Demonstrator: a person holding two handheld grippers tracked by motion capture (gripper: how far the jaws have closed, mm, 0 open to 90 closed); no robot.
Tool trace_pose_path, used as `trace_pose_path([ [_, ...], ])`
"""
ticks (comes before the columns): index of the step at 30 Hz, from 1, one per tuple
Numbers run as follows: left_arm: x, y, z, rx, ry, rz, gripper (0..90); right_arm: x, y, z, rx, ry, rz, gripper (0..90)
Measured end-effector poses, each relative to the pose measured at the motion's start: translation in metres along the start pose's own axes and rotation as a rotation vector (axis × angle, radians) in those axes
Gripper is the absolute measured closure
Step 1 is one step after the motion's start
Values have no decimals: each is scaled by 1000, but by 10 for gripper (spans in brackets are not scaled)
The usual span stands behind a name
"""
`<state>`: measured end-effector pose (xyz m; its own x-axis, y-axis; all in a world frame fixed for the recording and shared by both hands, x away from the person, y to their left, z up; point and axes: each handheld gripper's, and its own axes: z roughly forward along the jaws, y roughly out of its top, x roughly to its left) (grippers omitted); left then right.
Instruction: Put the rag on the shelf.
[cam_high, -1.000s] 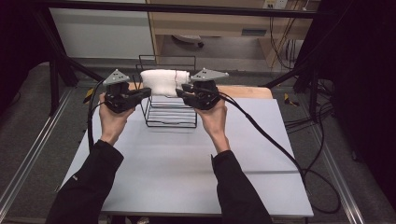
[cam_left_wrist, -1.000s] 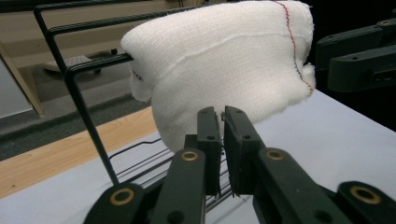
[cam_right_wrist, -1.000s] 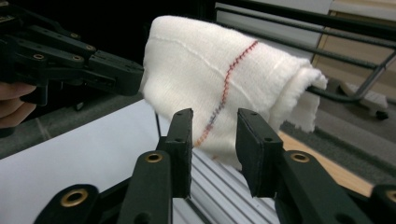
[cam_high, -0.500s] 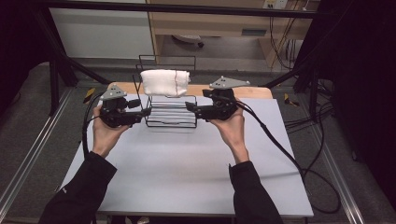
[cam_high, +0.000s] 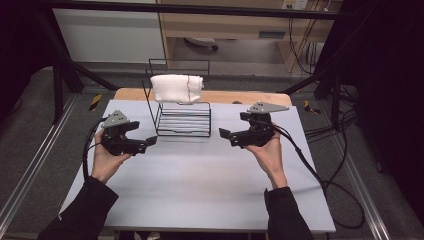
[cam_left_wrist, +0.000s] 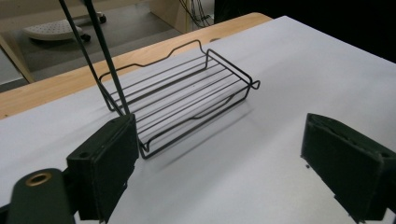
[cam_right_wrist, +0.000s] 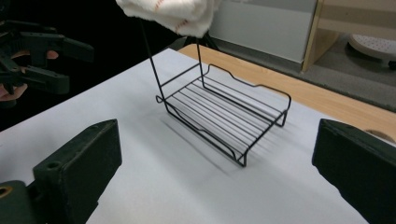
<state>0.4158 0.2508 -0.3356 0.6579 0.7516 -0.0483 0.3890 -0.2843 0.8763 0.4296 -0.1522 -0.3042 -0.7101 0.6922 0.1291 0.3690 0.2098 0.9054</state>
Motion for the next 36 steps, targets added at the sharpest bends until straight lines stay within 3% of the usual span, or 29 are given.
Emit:
trace_pose_path([
  [14,8,-52,-11,8,-11,-32,76,-22,-66,-23,34,-4,45,3],
  [22,9,-79,-14,31,1,-20,81,-31,-103,-34,59,-8,67,3],
  [36,12,-108,-19,73,15,-11,90,-43,-157,-52,101,-11,109,3],
])
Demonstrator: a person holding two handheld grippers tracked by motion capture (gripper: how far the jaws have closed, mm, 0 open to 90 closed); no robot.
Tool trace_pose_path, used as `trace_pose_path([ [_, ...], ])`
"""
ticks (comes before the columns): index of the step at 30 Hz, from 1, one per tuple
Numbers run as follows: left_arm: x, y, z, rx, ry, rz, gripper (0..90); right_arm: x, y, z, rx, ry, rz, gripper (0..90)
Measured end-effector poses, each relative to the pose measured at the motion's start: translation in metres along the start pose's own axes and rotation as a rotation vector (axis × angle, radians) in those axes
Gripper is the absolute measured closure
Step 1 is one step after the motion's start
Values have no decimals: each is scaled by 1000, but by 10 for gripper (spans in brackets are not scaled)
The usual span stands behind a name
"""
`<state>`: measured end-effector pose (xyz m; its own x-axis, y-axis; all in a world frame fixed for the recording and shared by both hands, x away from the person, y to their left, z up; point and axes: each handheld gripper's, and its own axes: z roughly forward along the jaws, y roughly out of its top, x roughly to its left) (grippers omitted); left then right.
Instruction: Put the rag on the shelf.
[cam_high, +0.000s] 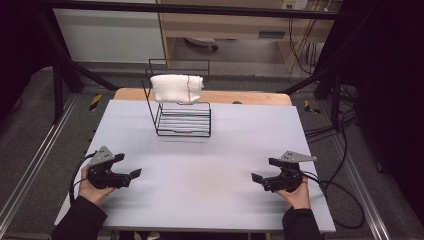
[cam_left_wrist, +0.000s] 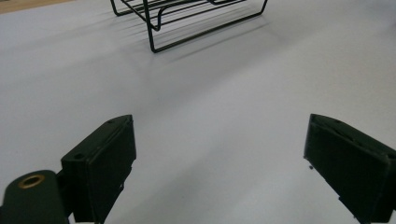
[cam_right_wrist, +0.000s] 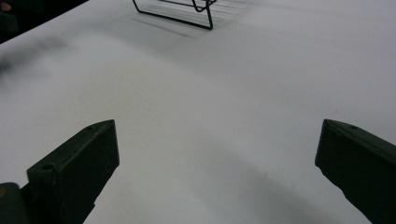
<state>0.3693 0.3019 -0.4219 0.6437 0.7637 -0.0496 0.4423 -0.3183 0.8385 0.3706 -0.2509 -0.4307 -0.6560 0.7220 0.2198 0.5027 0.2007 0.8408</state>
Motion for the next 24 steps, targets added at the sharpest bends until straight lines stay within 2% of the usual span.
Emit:
trace_pose_path([
  [12,2,-14,2,14,-9,-12,103,-7,-22,-6,11,-12,12,3],
  [24,1,-19,3,25,-3,-15,102,-8,-24,-8,10,-16,14,3],
])
